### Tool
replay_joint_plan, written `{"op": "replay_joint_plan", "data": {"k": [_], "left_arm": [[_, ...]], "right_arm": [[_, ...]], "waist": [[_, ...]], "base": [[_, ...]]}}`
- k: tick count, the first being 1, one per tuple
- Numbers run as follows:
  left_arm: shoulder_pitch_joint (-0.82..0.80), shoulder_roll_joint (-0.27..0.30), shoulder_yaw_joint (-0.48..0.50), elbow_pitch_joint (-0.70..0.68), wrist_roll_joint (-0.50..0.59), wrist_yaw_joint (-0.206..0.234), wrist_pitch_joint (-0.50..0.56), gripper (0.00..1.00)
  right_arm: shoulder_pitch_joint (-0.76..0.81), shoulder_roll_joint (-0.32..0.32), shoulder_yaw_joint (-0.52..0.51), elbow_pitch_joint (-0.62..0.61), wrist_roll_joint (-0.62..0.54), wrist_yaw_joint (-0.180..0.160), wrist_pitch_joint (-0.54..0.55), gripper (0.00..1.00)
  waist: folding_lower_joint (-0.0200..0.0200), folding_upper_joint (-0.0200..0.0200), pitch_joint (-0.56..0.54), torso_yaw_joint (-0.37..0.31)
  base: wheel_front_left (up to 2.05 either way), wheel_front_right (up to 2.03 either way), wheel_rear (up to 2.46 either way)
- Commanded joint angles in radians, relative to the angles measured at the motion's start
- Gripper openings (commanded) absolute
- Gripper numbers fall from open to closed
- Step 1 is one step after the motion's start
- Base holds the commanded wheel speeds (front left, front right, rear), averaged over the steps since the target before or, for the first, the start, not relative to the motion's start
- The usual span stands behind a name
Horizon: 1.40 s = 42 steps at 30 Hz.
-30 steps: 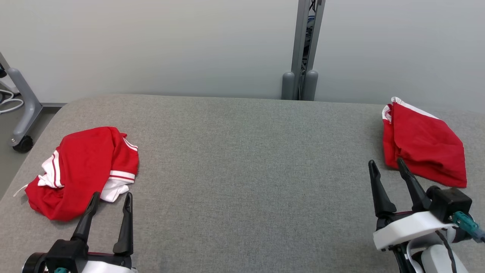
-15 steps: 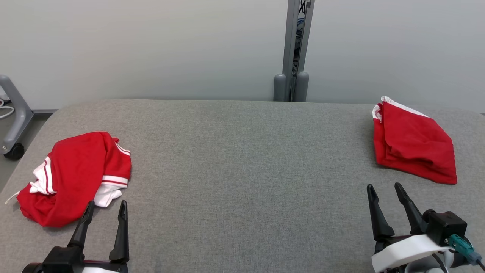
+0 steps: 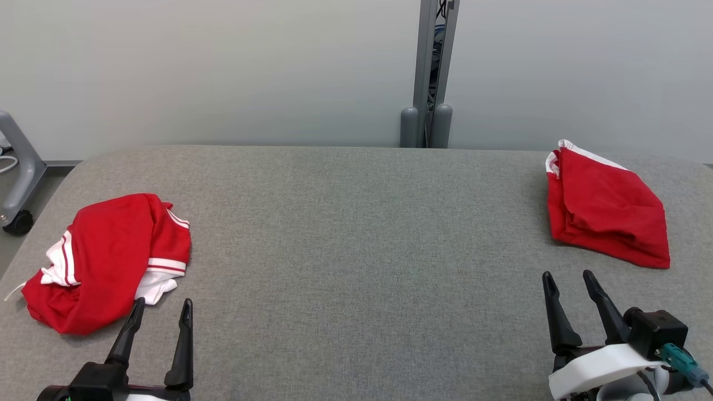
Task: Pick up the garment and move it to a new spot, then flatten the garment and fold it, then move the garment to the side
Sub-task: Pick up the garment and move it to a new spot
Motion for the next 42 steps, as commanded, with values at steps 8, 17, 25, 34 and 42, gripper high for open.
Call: {"op": "replay_joint_plan", "data": {"k": [8, 17, 25, 34, 42], "left_arm": [[-0.008, 0.009, -0.006, -0.002, 0.002, 0.001, -0.003, 1.0], [-0.005, 0.015, -0.011, -0.004, 0.005, 0.011, -0.003, 1.0], [0.006, 0.028, -0.016, -0.002, 0.002, 0.015, -0.003, 1.0], [0.012, 0.038, -0.02, 0.002, -0.007, 0.023, 0.0, 1.0], [0.022, 0.043, -0.023, -0.009, -0.011, 0.037, 0.002, 1.0]], "right_arm": [[-0.005, -0.004, 0.001, 0.006, 0.001, 0.0, -0.002, 1.0], [0.001, -0.004, 0.009, 0.016, 0.012, 0.0, -0.002, 1.0], [0.007, -0.004, 0.029, 0.028, 0.026, 0.0, -0.002, 1.0], [0.005, -0.004, 0.059, 0.041, 0.038, 0.0, -0.002, 1.0], [-0.004, -0.004, 0.107, 0.038, 0.054, 0.0, -0.002, 1.0]], "waist": [[0.0, -0.0001, -0.001, 0.011], [0.0, -0.0001, -0.005, 0.087], [0.0, -0.0001, -0.012, 0.195], [0.0, -0.0001, -0.022, 0.319], [0.0, -0.0001, -0.032, 0.401]], "base": [[0.0, 0.0, 0.0], [0.0, 0.0, 0.0], [0.0, 0.0, 0.0], [0.0, 0.0, 0.0], [0.0, 0.0, 0.0]]}}
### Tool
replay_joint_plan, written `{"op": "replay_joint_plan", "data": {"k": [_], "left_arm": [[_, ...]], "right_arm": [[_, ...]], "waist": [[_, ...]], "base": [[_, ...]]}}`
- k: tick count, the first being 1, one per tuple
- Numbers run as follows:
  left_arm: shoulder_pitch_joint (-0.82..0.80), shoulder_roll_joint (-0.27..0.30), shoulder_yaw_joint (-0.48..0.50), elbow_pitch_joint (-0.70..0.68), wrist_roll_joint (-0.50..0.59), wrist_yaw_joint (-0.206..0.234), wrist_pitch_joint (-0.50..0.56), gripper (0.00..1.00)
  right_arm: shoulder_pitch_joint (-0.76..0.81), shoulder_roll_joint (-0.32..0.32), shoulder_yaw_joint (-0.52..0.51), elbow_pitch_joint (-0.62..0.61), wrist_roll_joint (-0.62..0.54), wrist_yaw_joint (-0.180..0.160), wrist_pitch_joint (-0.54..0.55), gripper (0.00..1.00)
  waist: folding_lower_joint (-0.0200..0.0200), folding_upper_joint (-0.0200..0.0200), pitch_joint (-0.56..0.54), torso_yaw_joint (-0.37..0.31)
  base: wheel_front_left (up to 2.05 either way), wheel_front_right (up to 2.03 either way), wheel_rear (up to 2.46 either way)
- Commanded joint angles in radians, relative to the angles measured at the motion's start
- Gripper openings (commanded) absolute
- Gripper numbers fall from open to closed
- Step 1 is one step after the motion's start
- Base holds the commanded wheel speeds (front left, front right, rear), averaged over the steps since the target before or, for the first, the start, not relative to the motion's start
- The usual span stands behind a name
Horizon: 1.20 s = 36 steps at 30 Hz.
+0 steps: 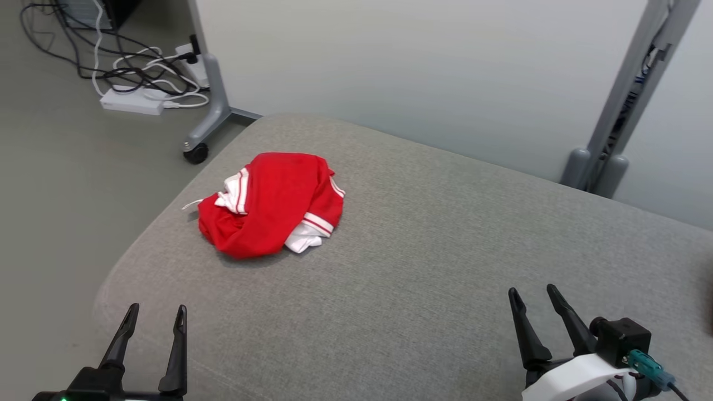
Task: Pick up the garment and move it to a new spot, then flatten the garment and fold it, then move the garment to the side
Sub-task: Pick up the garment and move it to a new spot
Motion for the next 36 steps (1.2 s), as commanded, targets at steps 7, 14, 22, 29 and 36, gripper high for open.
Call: {"op": "replay_joint_plan", "data": {"k": [7, 14, 22, 29, 36], "left_arm": [[0.014, 0.009, 0.011, -0.014, -0.013, 0.019, -0.001, 1.0], [0.006, 0.01, 0.005, -0.025, -0.015, 0.022, -0.004, 1.0], [-0.088, 0.05, 0.0, -0.033, -0.019, 0.001, -0.004, 1.0], [-0.238, 0.118, -0.018, 0.015, -0.035, -0.029, 0.0, 1.0], [-0.388, 0.157, -0.033, 0.109, -0.094, -0.046, 0.0, 1.0]], "right_arm": [[-0.02, -0.005, 0.028, 0.008, 0.007, 0.0, -0.002, 1.0], [-0.022, -0.005, 0.031, 0.014, 0.009, 0.0, -0.002, 1.0], [-0.039, -0.005, 0.033, 0.02, -0.002, 0.0, -0.002, 1.0], [-0.068, -0.004, 0.044, 0.028, -0.021, 0.0, -0.002, 1.0], [-0.103, -0.005, 0.06, 0.03, -0.033, 0.0, -0.002, 1.0]], "waist": [[0.0, 0.0, 0.002, 0.032], [0.0, 0.0, 0.005, 0.029], [0.0, 0.0, 0.036, -0.023], [0.0, 0.0, 0.076, -0.077], [0.0, 0.0, 0.121, -0.123]], "base": [[0.0, 0.0, 0.0], [0.0, 0.0, 0.0], [0.0, 0.0, 0.0], [0.0, 0.0, 0.0], [0.0, 0.0, 0.0]]}}
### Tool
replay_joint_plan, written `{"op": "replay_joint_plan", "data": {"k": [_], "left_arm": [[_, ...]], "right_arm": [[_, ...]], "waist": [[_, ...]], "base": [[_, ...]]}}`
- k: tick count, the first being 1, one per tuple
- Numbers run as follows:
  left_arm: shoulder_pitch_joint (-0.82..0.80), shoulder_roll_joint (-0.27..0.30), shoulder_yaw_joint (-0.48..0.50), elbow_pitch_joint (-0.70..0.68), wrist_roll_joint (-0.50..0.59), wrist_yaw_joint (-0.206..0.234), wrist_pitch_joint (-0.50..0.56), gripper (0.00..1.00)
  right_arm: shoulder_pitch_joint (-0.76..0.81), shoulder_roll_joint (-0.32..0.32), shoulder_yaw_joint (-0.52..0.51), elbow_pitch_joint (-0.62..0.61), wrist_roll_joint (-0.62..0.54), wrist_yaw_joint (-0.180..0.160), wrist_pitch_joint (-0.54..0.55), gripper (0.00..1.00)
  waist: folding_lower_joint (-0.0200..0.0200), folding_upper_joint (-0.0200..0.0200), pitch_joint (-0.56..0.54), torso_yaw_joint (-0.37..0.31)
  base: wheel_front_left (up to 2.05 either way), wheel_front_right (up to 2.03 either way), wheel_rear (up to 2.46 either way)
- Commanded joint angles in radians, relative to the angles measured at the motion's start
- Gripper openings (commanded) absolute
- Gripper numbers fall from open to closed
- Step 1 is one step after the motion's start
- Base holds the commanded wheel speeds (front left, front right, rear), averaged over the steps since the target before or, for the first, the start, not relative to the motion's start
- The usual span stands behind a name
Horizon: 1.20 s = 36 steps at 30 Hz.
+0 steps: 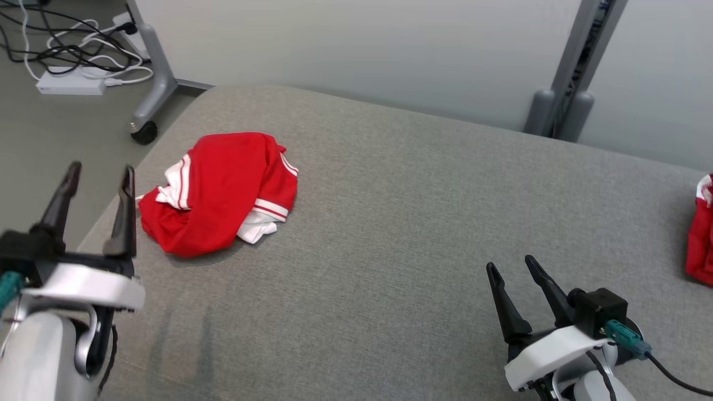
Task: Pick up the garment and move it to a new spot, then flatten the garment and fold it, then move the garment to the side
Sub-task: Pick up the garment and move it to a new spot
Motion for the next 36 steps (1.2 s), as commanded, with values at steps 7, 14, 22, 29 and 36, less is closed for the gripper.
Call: {"op": "replay_joint_plan", "data": {"k": [7, 14, 22, 29, 36], "left_arm": [[-0.199, 0.069, -0.073, 0.148, -0.094, -0.01, 0.019, 1.0], [-0.359, 0.137, -0.194, 0.32, -0.212, -0.011, 0.042, 1.0], [-0.485, 0.206, -0.328, 0.495, -0.368, -0.011, 0.079, 1.0], [-0.551, 0.254, -0.451, 0.591, -0.52, -0.011, 0.14, 1.0], [-0.584, 0.307, -0.553, 0.65, -0.66, -0.012, 0.235, 1.0]], "right_arm": [[-0.06, -0.006, 0.019, 0.0, -0.031, 0.0, 0.003, 1.0], [-0.095, -0.005, 0.032, -0.003, -0.04, 0.0, 0.005, 1.0], [-0.129, -0.005, 0.04, -0.013, -0.052, 0.0, 0.004, 1.0], [-0.151, -0.005, 0.038, -0.022, -0.065, 0.0, 0.005, 1.0], [-0.163, -0.005, 0.034, -0.045, -0.074, 0.0, 0.022, 1.0]], "waist": [[0.0, 0.0, 0.074, -0.069], [0.0, 0.0, 0.12, -0.124], [0.0, 0.0, 0.171, -0.189], [0.0, 0.0, 0.211, -0.233], [0.0, 0.0, 0.253, -0.272]], "base": [[0.0, 0.0, 0.0], [0.0, 0.0, 0.0], [0.0, 0.0, 0.0], [0.0, 0.0, 0.0], [0.0, 0.0, 0.0]]}}
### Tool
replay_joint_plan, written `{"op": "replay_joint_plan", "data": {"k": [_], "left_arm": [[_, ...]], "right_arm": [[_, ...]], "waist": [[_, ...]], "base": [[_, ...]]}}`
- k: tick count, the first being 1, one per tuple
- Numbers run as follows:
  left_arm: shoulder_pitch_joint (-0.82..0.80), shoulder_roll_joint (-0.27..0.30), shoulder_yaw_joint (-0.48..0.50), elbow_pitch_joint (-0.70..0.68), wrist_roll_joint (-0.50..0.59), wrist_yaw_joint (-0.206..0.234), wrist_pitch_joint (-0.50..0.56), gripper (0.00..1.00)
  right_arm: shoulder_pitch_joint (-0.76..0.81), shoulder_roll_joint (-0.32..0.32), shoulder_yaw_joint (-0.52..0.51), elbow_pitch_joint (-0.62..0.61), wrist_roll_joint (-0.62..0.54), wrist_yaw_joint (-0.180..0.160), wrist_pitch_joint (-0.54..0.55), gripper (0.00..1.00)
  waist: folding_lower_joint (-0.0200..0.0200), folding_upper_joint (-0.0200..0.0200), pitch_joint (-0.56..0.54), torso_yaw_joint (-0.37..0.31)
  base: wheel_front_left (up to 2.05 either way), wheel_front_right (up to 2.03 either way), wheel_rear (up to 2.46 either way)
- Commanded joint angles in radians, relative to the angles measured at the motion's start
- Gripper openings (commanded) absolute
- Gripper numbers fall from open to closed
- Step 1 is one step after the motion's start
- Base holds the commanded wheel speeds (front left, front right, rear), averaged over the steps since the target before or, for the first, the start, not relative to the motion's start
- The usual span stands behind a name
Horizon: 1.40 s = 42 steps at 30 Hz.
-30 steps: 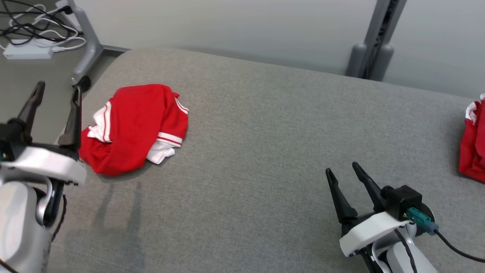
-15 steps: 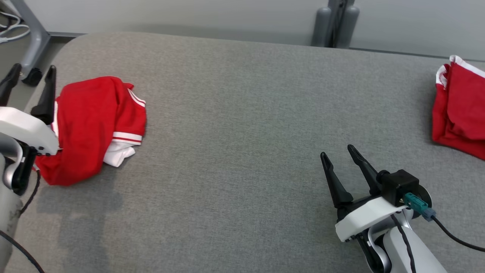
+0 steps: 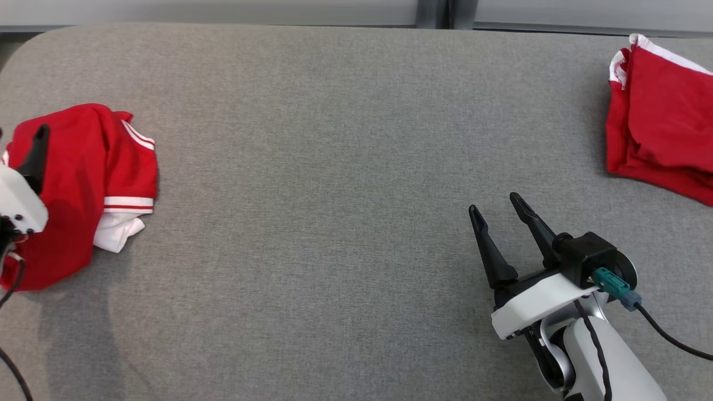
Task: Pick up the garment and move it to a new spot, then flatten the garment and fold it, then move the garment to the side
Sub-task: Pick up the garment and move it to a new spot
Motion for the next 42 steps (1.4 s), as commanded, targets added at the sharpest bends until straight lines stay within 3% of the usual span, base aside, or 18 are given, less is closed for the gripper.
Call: {"op": "replay_joint_plan", "data": {"k": [1, 14, 21, 22, 23, 30, 42], "left_arm": [[-0.018, 0.017, -0.016, 0.013, -0.018, -0.001, 0.004, 1.0], [-0.02, 0.041, -0.153, 0.094, -0.201, -0.001, 0.226, 1.0], [0.004, 0.038, -0.189, 0.124, -0.256, -0.001, 0.273, 1.0], [0.005, 0.041, -0.198, 0.127, -0.252, -0.001, 0.266, 0.42], [0.004, 0.041, -0.203, 0.13, -0.255, -0.001, 0.259, 0.0], [-0.042, 0.057, -0.251, 0.079, -0.232, -0.001, 0.137, 0.0], [-0.079, 0.111, -0.377, -0.123, -0.195, -0.001, -0.069, 0.0]], "right_arm": [[-0.012, -0.005, -0.002, -0.011, 0.003, 0.0, 0.007, 1.0], [-0.001, -0.005, -0.003, -0.059, -0.007, 0.0, 0.06, 1.0], [0.005, -0.005, -0.005, -0.082, -0.017, 0.0, 0.084, 1.0], [0.008, -0.005, -0.007, -0.084, -0.018, 0.0, 0.088, 1.0], [0.01, -0.005, -0.008, -0.087, -0.02, 0.0, 0.09, 1.0], [0.021, -0.005, -0.014, -0.099, -0.02, 0.0, 0.081, 1.0], [0.024, -0.005, 0.009, -0.038, 0.039, 0.0, 0.038, 1.0]], "waist": [[0.0, -0.0001, 0.016, -0.017], [0.0, -0.0001, 0.038, -0.06], [0.0, -0.0001, 0.051, -0.08], [0.0, -0.0001, 0.052, -0.081], [0.0, -0.0001, 0.053, -0.081], [0.0, -0.0001, 0.035, -0.058], [0.0, -0.0001, -0.068, -0.034]], "base": [[0.0, 0.0, 0.0], [0.0, 0.0, 0.0], [0.0, 0.0, 0.0], [0.0, 0.0, 0.0], [0.0, 0.0, 0.0], [0.0, 0.0, 0.0], [0.0, 0.0, 0.0]]}}
